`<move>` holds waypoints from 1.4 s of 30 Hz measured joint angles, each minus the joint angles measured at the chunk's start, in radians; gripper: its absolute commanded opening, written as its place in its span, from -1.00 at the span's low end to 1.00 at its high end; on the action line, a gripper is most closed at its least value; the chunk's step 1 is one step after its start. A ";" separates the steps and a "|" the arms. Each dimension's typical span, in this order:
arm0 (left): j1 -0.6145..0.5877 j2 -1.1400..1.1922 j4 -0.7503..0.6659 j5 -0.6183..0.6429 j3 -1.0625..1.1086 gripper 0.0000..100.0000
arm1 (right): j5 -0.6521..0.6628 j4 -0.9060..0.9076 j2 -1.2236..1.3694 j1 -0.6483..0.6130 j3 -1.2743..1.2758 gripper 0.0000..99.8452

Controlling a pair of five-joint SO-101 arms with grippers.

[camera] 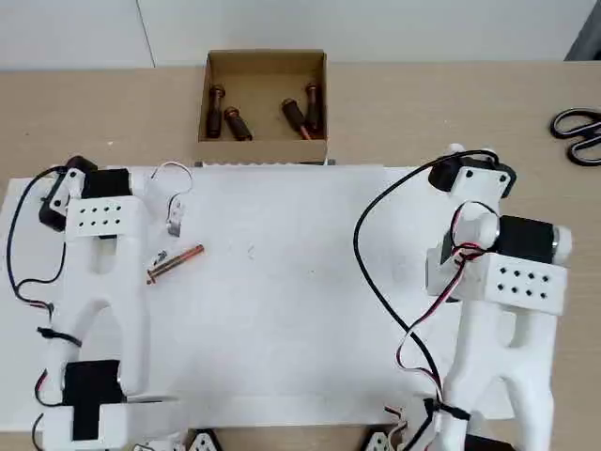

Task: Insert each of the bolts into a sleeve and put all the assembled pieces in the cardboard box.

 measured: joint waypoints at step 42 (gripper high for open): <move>-0.135 0.442 -0.035 0.032 -0.155 -0.75 | 0.000 -0.017 0.000 0.000 0.003 -0.99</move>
